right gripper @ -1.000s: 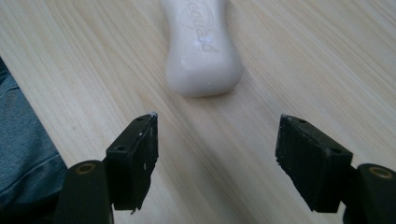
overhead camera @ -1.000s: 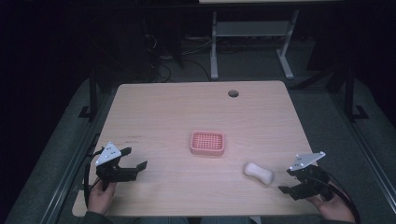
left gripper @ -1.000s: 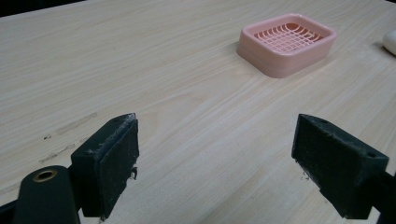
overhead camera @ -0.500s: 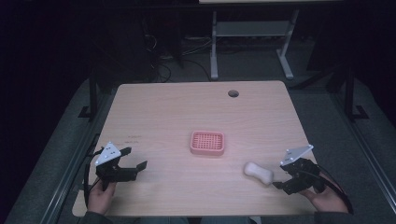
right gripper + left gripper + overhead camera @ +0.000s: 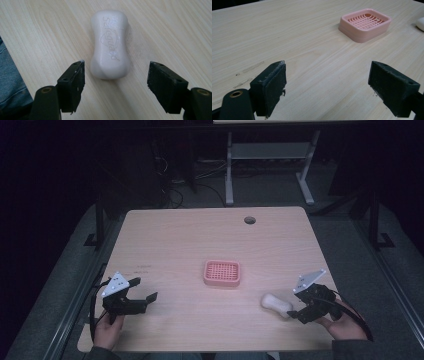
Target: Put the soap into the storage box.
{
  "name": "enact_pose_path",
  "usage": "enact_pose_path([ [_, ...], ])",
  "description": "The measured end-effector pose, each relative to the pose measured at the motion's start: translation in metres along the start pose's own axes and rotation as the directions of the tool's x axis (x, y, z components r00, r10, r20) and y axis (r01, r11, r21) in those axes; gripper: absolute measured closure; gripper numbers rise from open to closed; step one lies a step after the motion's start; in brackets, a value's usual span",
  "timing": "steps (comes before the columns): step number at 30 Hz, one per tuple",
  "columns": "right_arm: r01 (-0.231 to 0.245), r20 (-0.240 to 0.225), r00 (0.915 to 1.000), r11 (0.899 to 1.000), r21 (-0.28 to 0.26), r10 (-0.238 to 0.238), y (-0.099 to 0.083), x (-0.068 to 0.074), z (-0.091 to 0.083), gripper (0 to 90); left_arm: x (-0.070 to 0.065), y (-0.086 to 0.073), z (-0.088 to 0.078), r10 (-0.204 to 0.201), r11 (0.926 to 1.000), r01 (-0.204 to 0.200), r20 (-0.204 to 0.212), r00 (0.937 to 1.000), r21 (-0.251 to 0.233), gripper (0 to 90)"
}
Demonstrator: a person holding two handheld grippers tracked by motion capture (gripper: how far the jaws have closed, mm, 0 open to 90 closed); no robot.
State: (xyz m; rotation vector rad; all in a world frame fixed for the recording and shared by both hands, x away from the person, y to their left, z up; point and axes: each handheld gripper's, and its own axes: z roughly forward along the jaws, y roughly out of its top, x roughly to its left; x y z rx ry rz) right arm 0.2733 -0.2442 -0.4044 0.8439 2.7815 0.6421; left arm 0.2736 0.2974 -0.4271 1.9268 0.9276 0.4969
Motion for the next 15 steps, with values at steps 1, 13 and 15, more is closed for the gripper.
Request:
enact_pose_path([
  [1,0.005,0.0,1.0,1.0,0.002,-0.005,0.002,0.0,0.0,29.8,0.0,0.0,0.0,0.001,1.0,-0.001,0.0,1.0,0.0,14.5],
  [13,0.046,-0.005,0.999,0.999,0.014,-0.046,0.015,0.001,0.005,30.2,0.0,0.0,0.0,0.003,1.0,-0.003,0.001,1.0,0.0,14.5],
  [15,0.056,-0.007,0.9984,0.998,0.017,-0.056,0.017,0.001,0.006,30.3,0.0,0.0,0.0,0.001,1.0,-0.001,0.002,1.0,0.0,14.5],
])
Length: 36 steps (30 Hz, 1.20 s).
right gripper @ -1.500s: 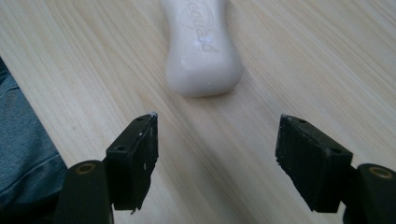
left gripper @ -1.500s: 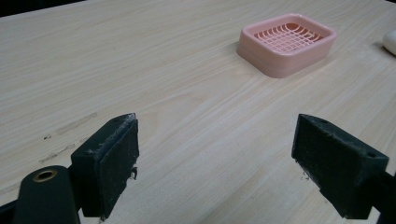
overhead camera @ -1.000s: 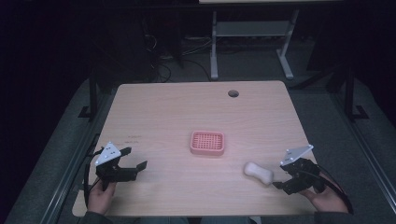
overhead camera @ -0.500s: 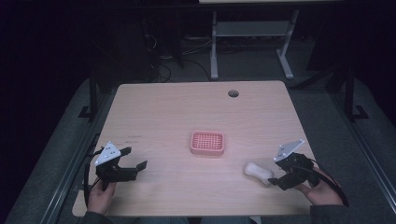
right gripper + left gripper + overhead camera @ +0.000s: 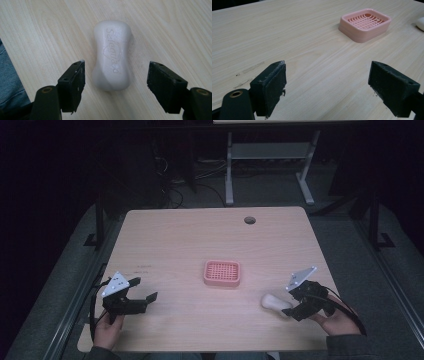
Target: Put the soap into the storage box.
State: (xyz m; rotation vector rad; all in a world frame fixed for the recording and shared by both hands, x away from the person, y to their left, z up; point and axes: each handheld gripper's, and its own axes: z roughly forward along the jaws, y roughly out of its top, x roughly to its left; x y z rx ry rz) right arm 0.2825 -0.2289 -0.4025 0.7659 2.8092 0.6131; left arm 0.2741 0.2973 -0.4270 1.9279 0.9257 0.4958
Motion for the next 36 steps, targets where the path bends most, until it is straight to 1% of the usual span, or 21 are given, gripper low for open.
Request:
enact_pose_path([
  [5,0.01,-0.006,0.9999,1.0,0.003,-0.009,0.004,0.002,0.003,30.4,0.0,0.0,0.0,0.003,1.0,-0.003,0.002,1.0,0.0,14.6],
  [9,0.013,-0.012,0.9998,1.0,0.009,-0.013,0.007,0.002,0.01,30.5,-0.001,0.0,0.0,0.003,1.0,-0.003,0.001,1.0,0.002,14.5],
  [11,0.011,-0.022,0.9997,1.0,0.019,-0.01,0.009,0.001,0.016,30.6,0.0,0.0,0.0,0.003,1.0,-0.003,0.002,1.0,0.0,14.6],
  [17,0.012,-0.036,0.9993,0.999,0.038,-0.01,0.013,0.001,0.024,31.0,0.0,0.0,0.0,0.003,1.0,-0.003,0.002,1.0,-0.002,14.6],
  [18,0.017,-0.032,0.9994,0.999,0.041,-0.016,0.014,0.001,0.025,31.1,0.0,0.0,0.0,0.003,1.0,-0.003,0.002,1.0,-0.002,14.5],
  [22,0.014,-0.034,0.9994,0.998,0.057,-0.012,0.017,0.0,0.029,31.6,-0.001,0.001,0.0,0.002,1.0,-0.002,0.003,1.0,-0.001,14.5],
  [26,0.026,-0.036,0.9991,0.997,0.076,-0.023,0.022,0.0,0.035,32.2,0.0,0.001,0.0,0.003,1.0,-0.003,0.002,1.0,-0.005,14.5],
  [28,0.033,-0.038,0.9988,0.995,0.092,-0.029,0.024,0.001,0.039,33.0,0.0,0.001,0.0,0.003,1.0,-0.003,0.002,1.0,-0.004,14.6],
  [30,0.037,-0.036,0.9988,0.994,0.107,-0.034,0.025,0.001,0.042,35.9,0.0,0.0,0.0,0.003,1.0,-0.003,0.003,1.0,-0.003,14.6],
  [32,0.027,-0.044,0.9988,0.993,0.111,-0.023,0.024,0.0,0.043,36.7,0.0,0.001,0.0,0.004,1.0,-0.004,0.005,1.0,-0.001,14.5],
  [36,0.026,-0.039,0.999,0.992,0.126,-0.021,0.024,-0.002,0.046,38.4,0.0,0.001,0.0,0.0,1.0,0.0,0.005,1.0,-0.004,14.5],
])
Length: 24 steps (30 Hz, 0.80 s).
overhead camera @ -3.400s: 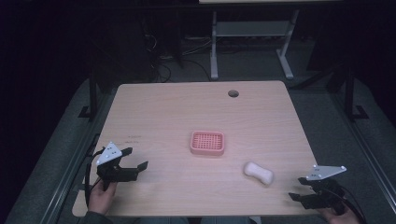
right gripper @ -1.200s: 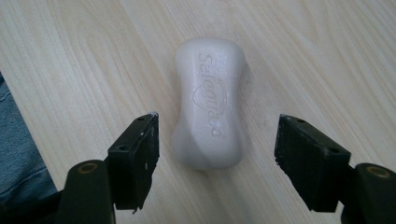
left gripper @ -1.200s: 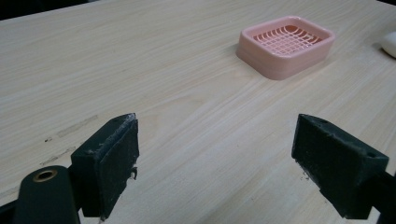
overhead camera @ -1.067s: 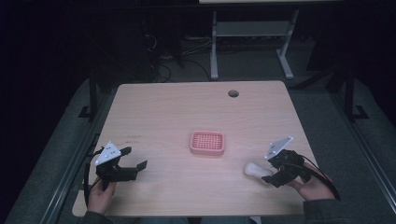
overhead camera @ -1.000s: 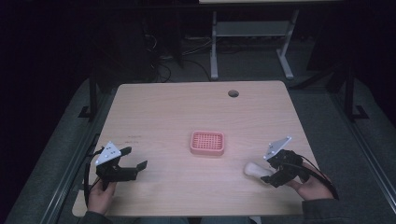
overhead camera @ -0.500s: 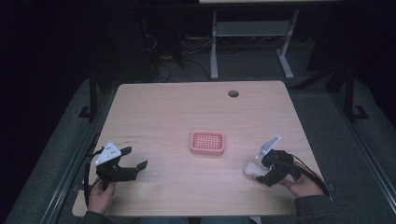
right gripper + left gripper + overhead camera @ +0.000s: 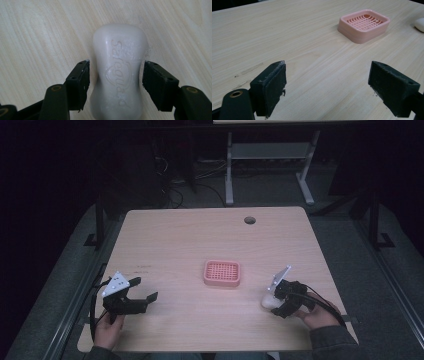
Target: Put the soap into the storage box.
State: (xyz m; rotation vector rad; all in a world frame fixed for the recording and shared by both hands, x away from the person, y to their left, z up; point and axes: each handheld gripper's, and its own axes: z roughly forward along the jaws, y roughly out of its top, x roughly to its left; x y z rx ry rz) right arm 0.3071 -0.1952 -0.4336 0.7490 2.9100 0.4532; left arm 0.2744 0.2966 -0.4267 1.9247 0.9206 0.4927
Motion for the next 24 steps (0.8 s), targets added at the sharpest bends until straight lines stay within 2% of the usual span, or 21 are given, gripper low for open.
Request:
enact_pose_path([
  [10,-0.011,-0.01,0.9999,0.999,0.043,0.011,0.0009,-0.0024,0.009,42.2,0.0,0.0,-0.0001,0.001,1.0,-0.001,0.0,1.0,0.002,14.5],
  [17,-0.026,-0.04,0.9988,0.999,0.047,0.027,0.0023,-0.0054,0.0103,46.3,-0.0003,0.0002,0.0001,0.003,1.0,-0.003,0.001,1.0,0.004,14.5],
  [24,-0.012,-0.059,0.9981,0.997,0.074,0.016,0.006,-0.0058,0.0099,48.3,0.0006,0.0,-0.0011,-0.004,1.0,0.004,-0.003,1.0,0.001,14.5],
])
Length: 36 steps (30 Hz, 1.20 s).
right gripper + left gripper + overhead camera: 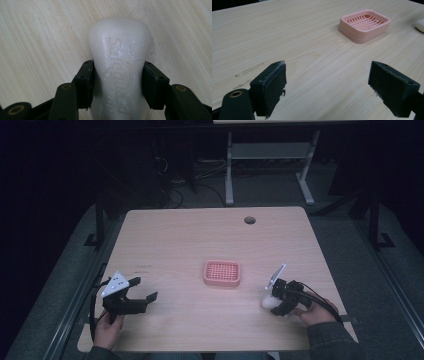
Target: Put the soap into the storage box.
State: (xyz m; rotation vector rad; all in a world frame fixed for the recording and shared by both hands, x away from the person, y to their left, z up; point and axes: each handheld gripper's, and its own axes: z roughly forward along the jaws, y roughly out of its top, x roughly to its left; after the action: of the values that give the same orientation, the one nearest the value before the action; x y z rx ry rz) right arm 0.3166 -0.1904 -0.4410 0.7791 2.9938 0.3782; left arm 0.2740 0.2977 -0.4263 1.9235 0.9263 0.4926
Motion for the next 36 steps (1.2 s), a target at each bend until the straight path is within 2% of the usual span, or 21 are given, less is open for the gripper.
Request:
enact_pose_path([
  [4,0.024,0.007,0.9997,1.0,-0.011,-0.023,0.002,0.003,-0.006,48.6,0.0,0.0,0.0,0.001,1.0,-0.001,0.001,1.0,0.001,14.5],
  [9,0.044,0.012,0.9989,0.999,0.006,-0.044,0.005,0.004,-0.012,48.8,0.001,0.0,0.0,-0.001,1.0,0.001,-0.001,1.0,-0.003,14.5],
  [11,0.054,0.029,0.9981,0.998,0.008,-0.055,0.005,0.005,-0.014,48.9,0.0,0.0,-0.001,-0.009,0.9999,0.009,-0.003,1.0,-0.007,14.5],
  [12,0.05,0.021,0.9985,0.999,0.007,-0.05,0.005,0.005,-0.015,48.9,0.0,0.0,-0.001,-0.01,0.9999,0.01,-0.003,0.9999,-0.007,14.5],
  [17,0.059,0.041,0.9974,0.998,-0.013,-0.058,0.005,0.005,-0.021,48.9,0.0,0.0,0.0,-0.007,1.0,0.007,-0.002,1.0,-0.006,14.6],
  [36,0.089,0.03,0.9958,0.995,-0.053,-0.087,0.027,-0.003,-0.033,48.9,0.001,0.0,-0.001,-0.008,0.9999,0.008,-0.005,1.0,-0.009,14.6],
])
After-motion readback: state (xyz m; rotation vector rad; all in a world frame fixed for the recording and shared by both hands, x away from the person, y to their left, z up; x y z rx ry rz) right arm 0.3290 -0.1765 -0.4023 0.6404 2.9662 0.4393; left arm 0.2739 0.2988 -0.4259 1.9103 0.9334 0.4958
